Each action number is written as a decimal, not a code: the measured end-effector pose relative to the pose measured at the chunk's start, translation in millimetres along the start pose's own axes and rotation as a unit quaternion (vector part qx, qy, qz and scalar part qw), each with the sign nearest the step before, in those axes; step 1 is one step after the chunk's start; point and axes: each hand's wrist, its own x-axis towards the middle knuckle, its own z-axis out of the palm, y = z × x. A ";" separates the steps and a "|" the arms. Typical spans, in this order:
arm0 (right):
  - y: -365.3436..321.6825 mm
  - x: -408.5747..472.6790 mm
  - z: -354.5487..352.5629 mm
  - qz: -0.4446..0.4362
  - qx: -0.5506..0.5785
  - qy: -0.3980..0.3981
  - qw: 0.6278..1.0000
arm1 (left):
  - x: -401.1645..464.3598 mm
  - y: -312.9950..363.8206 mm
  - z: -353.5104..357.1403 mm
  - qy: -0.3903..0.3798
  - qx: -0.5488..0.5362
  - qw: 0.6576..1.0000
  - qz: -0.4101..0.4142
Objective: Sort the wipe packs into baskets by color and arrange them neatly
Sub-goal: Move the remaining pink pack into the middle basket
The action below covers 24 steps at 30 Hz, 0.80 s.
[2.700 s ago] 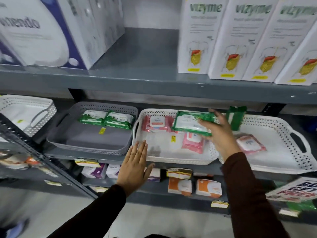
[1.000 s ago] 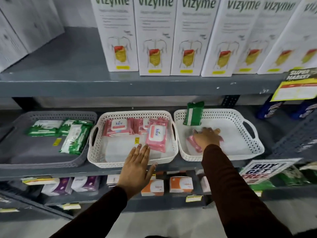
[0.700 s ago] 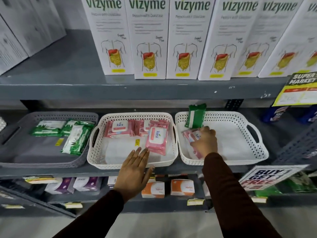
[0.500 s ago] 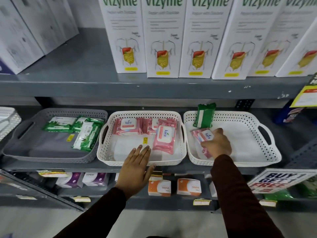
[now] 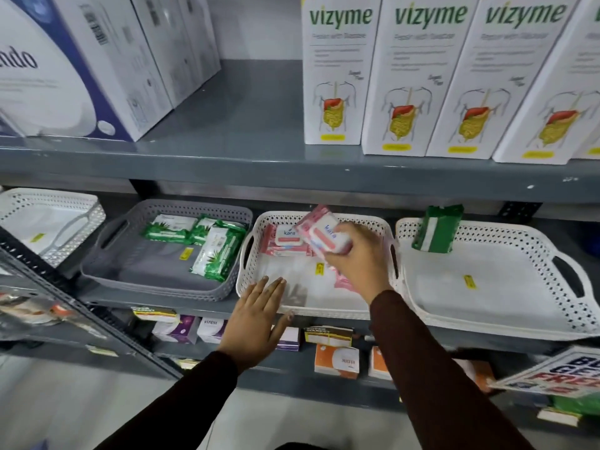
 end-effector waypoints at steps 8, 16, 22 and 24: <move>-8.4 0.7 63.6 -0.030 -0.186 -0.166 0.968 | -3.1 -1.7 0.8 0.003 0.007 1.000 0.000; 9.7 2.2 19.9 -0.045 -0.146 -0.014 0.988 | 4.0 20.6 4.5 0.002 0.036 0.999 -0.004; 70.2 33.7 -62.6 0.117 -0.188 0.186 0.957 | 19.6 67.8 15.4 -0.013 0.035 0.999 0.010; 87.5 49.4 -85.0 0.188 -0.224 0.135 0.947 | 22.4 74.1 16.8 -0.005 0.037 0.999 0.008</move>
